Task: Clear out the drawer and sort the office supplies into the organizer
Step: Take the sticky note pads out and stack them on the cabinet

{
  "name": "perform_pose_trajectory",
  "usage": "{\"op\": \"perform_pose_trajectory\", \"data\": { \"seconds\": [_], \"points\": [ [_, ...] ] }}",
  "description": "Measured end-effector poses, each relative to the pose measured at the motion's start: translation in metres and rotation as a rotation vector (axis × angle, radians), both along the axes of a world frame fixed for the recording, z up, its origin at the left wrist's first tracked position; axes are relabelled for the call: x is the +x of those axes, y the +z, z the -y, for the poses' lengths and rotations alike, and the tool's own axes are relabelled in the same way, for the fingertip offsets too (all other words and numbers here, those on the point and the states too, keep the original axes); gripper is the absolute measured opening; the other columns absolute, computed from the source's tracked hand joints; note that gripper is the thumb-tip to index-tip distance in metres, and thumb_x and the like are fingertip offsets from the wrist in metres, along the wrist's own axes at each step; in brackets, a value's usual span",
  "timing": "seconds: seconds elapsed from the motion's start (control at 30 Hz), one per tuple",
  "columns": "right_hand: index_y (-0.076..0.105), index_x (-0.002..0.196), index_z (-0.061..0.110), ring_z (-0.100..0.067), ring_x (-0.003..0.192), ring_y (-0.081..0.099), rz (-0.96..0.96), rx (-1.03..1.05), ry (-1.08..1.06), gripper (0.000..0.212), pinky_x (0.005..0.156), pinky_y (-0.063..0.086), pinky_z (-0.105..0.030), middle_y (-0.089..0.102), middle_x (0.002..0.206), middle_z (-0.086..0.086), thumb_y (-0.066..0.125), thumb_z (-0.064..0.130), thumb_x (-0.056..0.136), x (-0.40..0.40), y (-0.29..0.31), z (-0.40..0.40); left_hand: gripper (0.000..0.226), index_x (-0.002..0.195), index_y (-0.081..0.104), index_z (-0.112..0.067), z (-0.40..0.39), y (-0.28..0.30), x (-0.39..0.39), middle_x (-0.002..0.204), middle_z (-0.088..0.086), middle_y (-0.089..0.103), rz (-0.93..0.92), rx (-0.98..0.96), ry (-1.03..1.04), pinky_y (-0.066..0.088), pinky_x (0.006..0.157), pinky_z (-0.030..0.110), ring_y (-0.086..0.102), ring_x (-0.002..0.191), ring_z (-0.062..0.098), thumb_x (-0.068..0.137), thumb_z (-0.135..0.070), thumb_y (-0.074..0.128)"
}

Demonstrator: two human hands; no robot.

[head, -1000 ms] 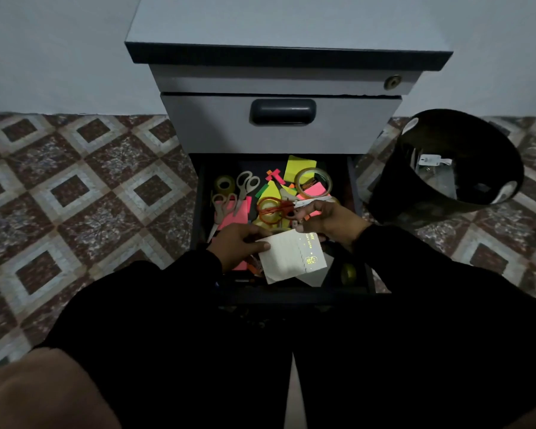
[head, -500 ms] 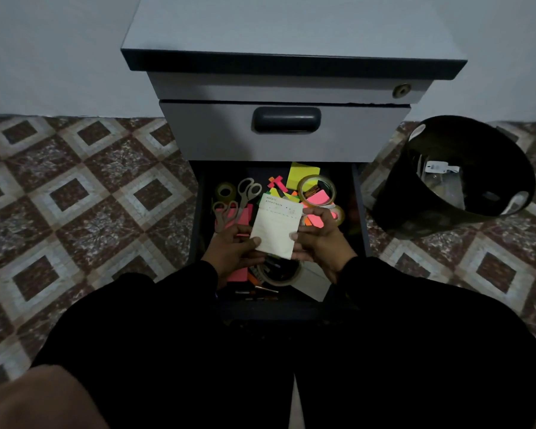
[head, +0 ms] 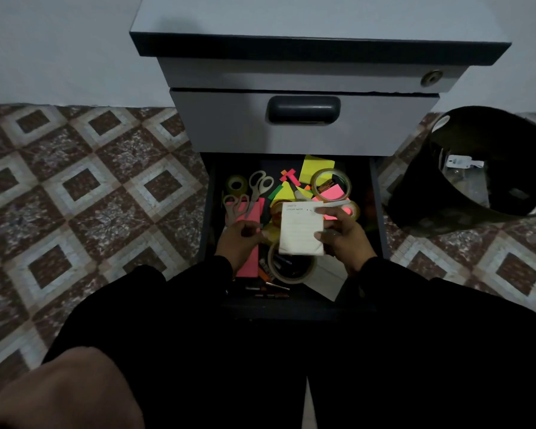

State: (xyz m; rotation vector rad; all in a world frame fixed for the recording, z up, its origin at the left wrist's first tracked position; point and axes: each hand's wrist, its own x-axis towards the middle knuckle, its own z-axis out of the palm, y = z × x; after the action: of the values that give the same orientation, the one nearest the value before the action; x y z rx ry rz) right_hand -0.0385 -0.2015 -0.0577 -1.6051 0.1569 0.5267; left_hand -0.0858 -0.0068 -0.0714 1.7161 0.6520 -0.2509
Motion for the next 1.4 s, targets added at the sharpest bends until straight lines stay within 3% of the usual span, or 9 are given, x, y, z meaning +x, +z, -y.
{"op": "perform_pose_trajectory", "data": {
  "seconds": [0.13, 0.27, 0.47, 0.6, 0.73, 0.9, 1.03, 1.13, 1.4],
  "points": [
    [0.053, 0.115, 0.008, 0.004, 0.052, 0.054, -0.029, -0.031, 0.006, 0.042, 0.042, 0.041, -0.011, 0.051, 0.079, -0.002, 0.048, -0.019, 0.083, 0.008, -0.003, 0.014, 0.044, 0.13, 0.049, -0.001, -0.017, -0.01, 0.012, 0.135, 0.018, 0.05, -0.024, 0.22, -0.052, 0.04, 0.096, 0.033, 0.048, 0.122, 0.03, 0.089, -0.008, 0.061],
    [0.053, 0.121, 0.003, -0.009, 0.072, 0.053, 0.028, -0.128, 0.055, 0.043, 0.053, 0.049, -0.012, 0.054, 0.084, -0.001, 0.049, -0.018, 0.083, 0.013, -0.006, 0.023, 0.051, 0.136, 0.045, -0.003, -0.03, -0.012, 0.018, 0.137, 0.017, 0.049, -0.056, 0.318, -0.115, 0.038, 0.098, 0.03, 0.047, 0.125, 0.029, 0.087, -0.001, 0.06],
    [0.055, 0.118, 0.005, -0.02, 0.094, 0.051, 0.13, -0.196, 0.086, 0.044, 0.059, 0.049, -0.014, 0.052, 0.107, -0.014, 0.049, -0.02, 0.082, 0.021, 0.001, 0.03, 0.051, 0.134, 0.045, -0.002, -0.035, -0.005, 0.019, 0.129, 0.02, 0.053, -0.061, 0.245, -0.169, 0.043, 0.097, 0.038, 0.052, 0.116, 0.033, 0.085, 0.004, 0.06],
    [0.055, 0.112, 0.014, -0.021, 0.098, 0.052, 0.156, -0.258, 0.11, 0.046, 0.074, 0.05, -0.03, 0.055, 0.107, -0.013, 0.05, -0.02, 0.081, 0.023, 0.007, 0.039, 0.048, 0.131, 0.048, -0.004, -0.023, 0.0, 0.015, 0.126, 0.016, 0.055, -0.022, 0.262, -0.263, 0.044, 0.092, 0.033, 0.055, 0.112, 0.029, 0.085, -0.001, 0.062],
    [0.055, 0.112, 0.011, -0.016, 0.098, 0.052, 0.189, -0.314, 0.116, 0.05, 0.066, 0.047, -0.009, 0.057, 0.105, -0.008, 0.047, -0.025, 0.079, 0.017, 0.015, 0.051, 0.044, 0.13, 0.05, -0.008, -0.005, 0.003, 0.009, 0.126, 0.012, 0.055, 0.035, 0.259, -0.373, 0.045, 0.089, 0.029, 0.058, 0.108, 0.025, 0.087, -0.004, 0.062],
    [0.055, 0.117, 0.005, -0.002, 0.079, 0.051, 0.185, -0.376, 0.117, 0.052, 0.062, 0.041, -0.002, 0.055, 0.086, 0.002, 0.044, -0.027, 0.078, 0.013, 0.027, 0.07, 0.048, 0.132, 0.05, -0.013, 0.004, -0.005, 0.006, 0.128, 0.01, 0.058, 0.065, 0.342, -0.529, 0.045, 0.094, 0.03, 0.057, 0.113, 0.024, 0.086, -0.007, 0.064],
    [0.059, 0.113, 0.014, -0.018, 0.094, 0.052, 0.212, -0.478, 0.1, 0.051, 0.067, 0.041, -0.016, 0.059, 0.104, -0.016, 0.049, -0.021, 0.077, 0.017, 0.027, 0.085, 0.049, 0.134, 0.048, -0.02, 0.008, -0.011, 0.006, 0.133, 0.006, 0.054, 0.043, 0.4, -0.567, 0.045, 0.094, 0.032, 0.055, 0.116, 0.022, 0.088, -0.013, 0.063],
    [0.059, 0.114, 0.015, -0.019, 0.095, 0.052, 0.181, -0.493, 0.093, 0.05, 0.061, 0.043, -0.017, 0.056, 0.104, -0.01, 0.048, -0.019, 0.079, 0.019, 0.027, 0.09, 0.048, 0.132, 0.05, -0.017, 0.01, -0.011, 0.009, 0.128, 0.011, 0.056, 0.071, 0.429, -0.569, 0.044, 0.088, 0.026, 0.056, 0.111, 0.023, 0.087, -0.012, 0.064],
    [0.059, 0.118, 0.018, -0.021, 0.104, 0.054, 0.191, -0.57, 0.109, 0.051, 0.078, 0.042, -0.024, 0.06, 0.113, -0.011, 0.048, -0.015, 0.08, 0.033, 0.032, 0.097, 0.036, 0.125, 0.059, -0.012, 0.031, -0.005, 0.053, 0.132, 0.007, 0.053, 0.218, 0.634, -0.692, 0.032, 0.095, 0.019, 0.049, 0.122, 0.024, 0.089, -0.007, 0.056]
  ]
}}
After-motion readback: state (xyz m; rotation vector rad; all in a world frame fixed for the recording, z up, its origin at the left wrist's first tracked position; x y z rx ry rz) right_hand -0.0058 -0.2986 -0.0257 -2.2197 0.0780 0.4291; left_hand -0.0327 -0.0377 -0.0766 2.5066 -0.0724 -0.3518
